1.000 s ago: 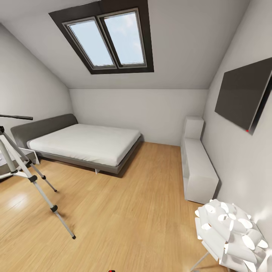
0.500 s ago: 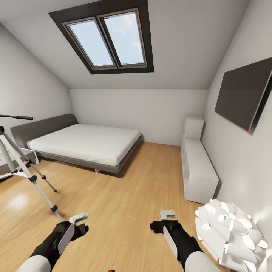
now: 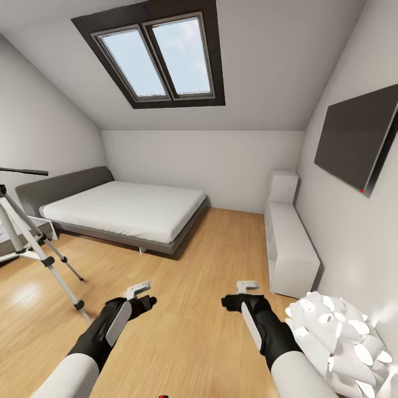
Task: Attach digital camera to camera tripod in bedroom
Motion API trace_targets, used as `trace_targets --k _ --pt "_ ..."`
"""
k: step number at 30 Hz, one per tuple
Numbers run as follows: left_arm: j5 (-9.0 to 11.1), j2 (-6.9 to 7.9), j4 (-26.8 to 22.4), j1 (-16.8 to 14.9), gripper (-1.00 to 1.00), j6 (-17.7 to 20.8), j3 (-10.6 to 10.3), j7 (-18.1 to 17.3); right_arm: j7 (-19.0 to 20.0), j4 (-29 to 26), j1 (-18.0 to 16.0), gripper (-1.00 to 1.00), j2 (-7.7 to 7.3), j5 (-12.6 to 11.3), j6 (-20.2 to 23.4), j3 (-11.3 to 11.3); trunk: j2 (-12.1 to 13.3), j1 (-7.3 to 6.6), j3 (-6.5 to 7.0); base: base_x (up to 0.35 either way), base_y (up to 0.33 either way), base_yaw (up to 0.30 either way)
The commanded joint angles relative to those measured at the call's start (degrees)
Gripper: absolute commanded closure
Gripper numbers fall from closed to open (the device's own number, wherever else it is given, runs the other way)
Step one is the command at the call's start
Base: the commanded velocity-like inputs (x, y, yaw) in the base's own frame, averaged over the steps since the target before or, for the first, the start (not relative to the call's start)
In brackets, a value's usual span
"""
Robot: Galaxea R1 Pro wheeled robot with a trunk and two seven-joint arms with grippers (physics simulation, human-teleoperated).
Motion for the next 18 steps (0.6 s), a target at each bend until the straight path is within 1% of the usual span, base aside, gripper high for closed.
trace_targets --k 1,4,5,8,12,18 --pt "0.46 -0.36 -0.48 -0.03 -1.00 0.19 -0.80 0.56 -0.01 -0.07 -0.03 -1.00 0.00 0.20 0.67 -0.01 -0.04 0.00 -0.07 0.000 0.000 0.000" --pt "0.40 -1.22 -0.98 -0.05 -1.00 0.18 -3.02 0.84 0.15 0.05 -0.05 -1.00 -0.10 0.17 1.30 -0.01 -0.04 0.00 -0.07 0.000 0.000 0.000" --pt "0.78 -2.16 -1.30 -0.07 -1.00 0.12 -5.57 2.81 0.36 0.73 -0.05 -1.00 -0.40 0.09 1.74 -0.01 -0.04 0.00 -0.07 0.000 0.000 0.000" --pt "0.84 -2.65 -1.33 -0.07 -1.00 0.12 -6.04 4.39 0.40 1.24 -0.05 -1.00 -0.46 0.04 1.80 -0.01 -0.04 0.00 -0.07 0.000 0.000 0.000" --pt "0.99 -3.60 -1.43 -0.07 -1.00 0.13 -6.45 7.88 0.39 2.09 -0.06 -1.00 -0.44 0.01 1.65 -0.01 -0.04 0.00 -0.07 0.000 0.000 0.000" --pt "1.11 -3.85 -1.57 -0.07 -1.00 0.14 -6.52 8.81 0.35 3.33 -0.06 -1.00 -0.36 0.21 1.22 -0.01 -0.04 0.00 -0.07 0.000 0.000 0.000"
